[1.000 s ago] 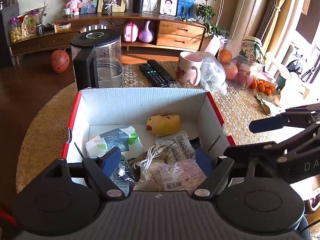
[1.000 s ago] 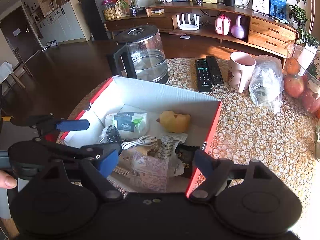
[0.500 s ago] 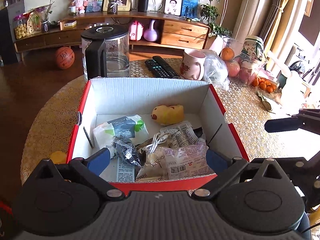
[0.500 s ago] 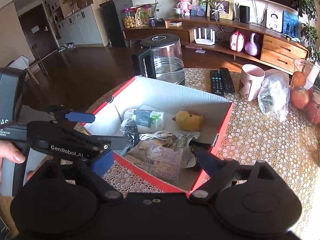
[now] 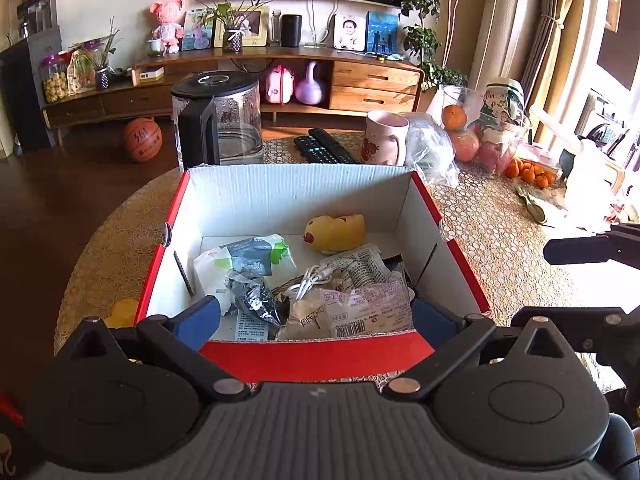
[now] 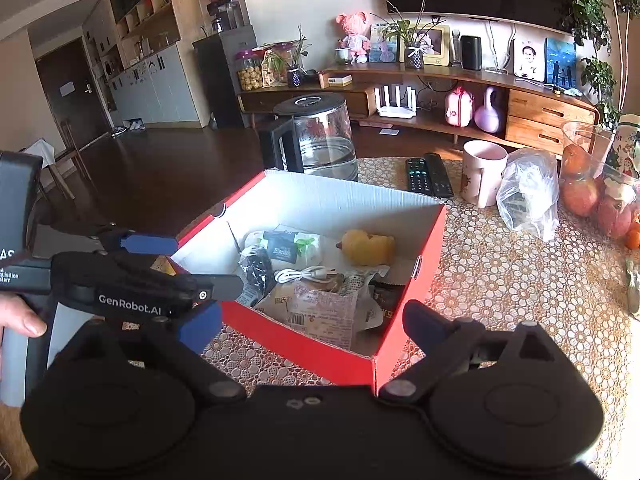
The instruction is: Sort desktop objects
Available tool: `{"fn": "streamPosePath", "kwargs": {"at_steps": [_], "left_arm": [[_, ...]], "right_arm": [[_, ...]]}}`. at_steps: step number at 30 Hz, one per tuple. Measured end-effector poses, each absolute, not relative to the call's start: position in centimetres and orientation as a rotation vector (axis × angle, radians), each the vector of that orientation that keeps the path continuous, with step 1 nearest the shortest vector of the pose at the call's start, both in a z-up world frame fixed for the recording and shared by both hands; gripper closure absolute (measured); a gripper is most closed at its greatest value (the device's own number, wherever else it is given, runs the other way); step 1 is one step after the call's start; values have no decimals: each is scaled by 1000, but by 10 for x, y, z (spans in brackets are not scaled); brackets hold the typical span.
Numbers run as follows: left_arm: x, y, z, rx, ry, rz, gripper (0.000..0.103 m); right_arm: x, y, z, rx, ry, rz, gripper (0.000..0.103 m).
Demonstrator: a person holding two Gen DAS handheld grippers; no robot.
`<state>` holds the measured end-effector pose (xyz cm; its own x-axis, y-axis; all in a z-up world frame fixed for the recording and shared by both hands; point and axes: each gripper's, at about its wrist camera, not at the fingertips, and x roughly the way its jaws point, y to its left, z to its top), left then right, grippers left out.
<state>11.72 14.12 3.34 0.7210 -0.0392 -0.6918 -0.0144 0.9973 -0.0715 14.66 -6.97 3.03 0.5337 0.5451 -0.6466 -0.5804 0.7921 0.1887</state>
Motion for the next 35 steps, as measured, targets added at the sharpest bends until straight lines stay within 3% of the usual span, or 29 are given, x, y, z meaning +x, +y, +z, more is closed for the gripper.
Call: {"fn": "streamPosePath", "kwargs": {"at_steps": [35], "left_arm": [[79,120,26,-162,741,20,0]], "right_arm": [[119,-121,4,49,766,627,6]]}}
